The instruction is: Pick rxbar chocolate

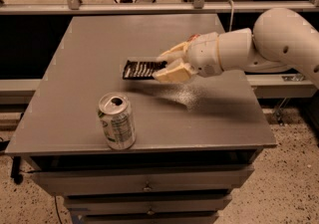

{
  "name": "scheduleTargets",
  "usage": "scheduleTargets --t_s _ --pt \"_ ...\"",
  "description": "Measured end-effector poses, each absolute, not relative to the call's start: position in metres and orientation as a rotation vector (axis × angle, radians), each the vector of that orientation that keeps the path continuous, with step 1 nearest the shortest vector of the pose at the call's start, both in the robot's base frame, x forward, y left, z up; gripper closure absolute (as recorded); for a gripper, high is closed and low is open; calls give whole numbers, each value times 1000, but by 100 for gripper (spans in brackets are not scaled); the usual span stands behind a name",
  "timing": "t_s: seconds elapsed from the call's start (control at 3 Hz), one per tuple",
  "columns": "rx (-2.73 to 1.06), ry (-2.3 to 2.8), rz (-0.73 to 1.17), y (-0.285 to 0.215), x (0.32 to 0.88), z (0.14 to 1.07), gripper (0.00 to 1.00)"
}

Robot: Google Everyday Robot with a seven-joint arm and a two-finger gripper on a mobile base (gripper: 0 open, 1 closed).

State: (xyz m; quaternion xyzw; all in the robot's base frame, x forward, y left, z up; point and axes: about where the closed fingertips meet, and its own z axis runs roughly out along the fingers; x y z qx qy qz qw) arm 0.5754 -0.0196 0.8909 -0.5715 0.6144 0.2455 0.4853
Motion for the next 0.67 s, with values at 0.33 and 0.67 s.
scheduleTargets --t_s 0.33,0.67 --pt "-1433 1523 662 -33 552 877 100" --pt "-1476 1539 726 -40 526 867 100"
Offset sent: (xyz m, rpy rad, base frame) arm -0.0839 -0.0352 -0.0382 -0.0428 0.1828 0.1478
